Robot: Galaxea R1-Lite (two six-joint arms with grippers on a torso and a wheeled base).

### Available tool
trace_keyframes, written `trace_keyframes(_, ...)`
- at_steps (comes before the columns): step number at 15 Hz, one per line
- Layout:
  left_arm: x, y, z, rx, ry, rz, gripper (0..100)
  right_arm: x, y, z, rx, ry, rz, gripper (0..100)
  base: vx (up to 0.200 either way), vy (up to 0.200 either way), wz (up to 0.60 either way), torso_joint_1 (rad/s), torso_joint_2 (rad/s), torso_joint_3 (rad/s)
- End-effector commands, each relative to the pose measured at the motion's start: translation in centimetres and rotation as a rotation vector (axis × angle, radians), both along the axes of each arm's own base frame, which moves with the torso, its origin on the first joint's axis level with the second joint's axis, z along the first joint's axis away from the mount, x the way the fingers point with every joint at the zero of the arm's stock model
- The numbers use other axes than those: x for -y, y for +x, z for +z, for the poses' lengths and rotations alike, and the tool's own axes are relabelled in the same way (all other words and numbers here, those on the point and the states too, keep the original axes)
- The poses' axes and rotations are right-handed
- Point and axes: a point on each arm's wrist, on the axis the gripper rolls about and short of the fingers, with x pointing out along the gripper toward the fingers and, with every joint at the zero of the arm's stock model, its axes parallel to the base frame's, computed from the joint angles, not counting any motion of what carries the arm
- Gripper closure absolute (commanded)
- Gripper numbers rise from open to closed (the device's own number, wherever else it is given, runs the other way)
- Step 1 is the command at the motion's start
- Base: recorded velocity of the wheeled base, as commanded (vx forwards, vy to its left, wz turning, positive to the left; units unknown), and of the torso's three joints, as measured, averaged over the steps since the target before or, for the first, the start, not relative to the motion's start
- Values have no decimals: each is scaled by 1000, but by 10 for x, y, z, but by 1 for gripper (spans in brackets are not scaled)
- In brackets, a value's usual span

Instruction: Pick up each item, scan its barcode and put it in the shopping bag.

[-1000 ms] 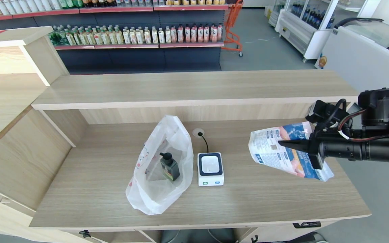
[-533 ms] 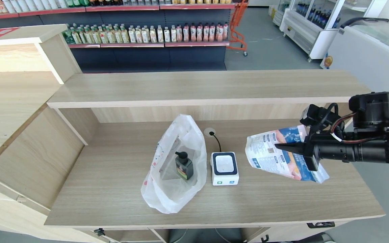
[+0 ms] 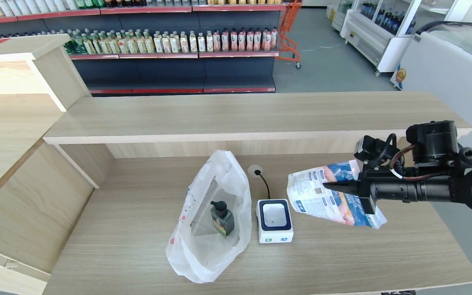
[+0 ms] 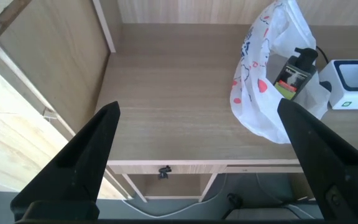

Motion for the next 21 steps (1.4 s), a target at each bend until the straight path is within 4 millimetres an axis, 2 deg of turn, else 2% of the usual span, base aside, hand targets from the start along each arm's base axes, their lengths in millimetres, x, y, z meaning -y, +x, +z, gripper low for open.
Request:
trace_keyframes(1,0,0,0,1,-1,1,0,-3,4,-9,-28,-3,18,100,0,0,0,0,0,0)
trace_keyframes(6,0,0,0,1,-1,1,0,-6,4,-34,63,-81,107,100,0,0,0,0,0,0)
trace_keyframes(9,0,0,0,1,-1,1,0,-5,13,-48,165,-170,212,100,0,0,0,0,0,0)
trace_keyframes(11,0,0,0,1,-1,1,0,-14,14,-52,183,-171,238,100,0,0,0,0,0,0)
trace_keyframes(21,0,0,0,1,-1,1,0,-28,28,-79,290,-99,293,100,0,0,0,0,0,0)
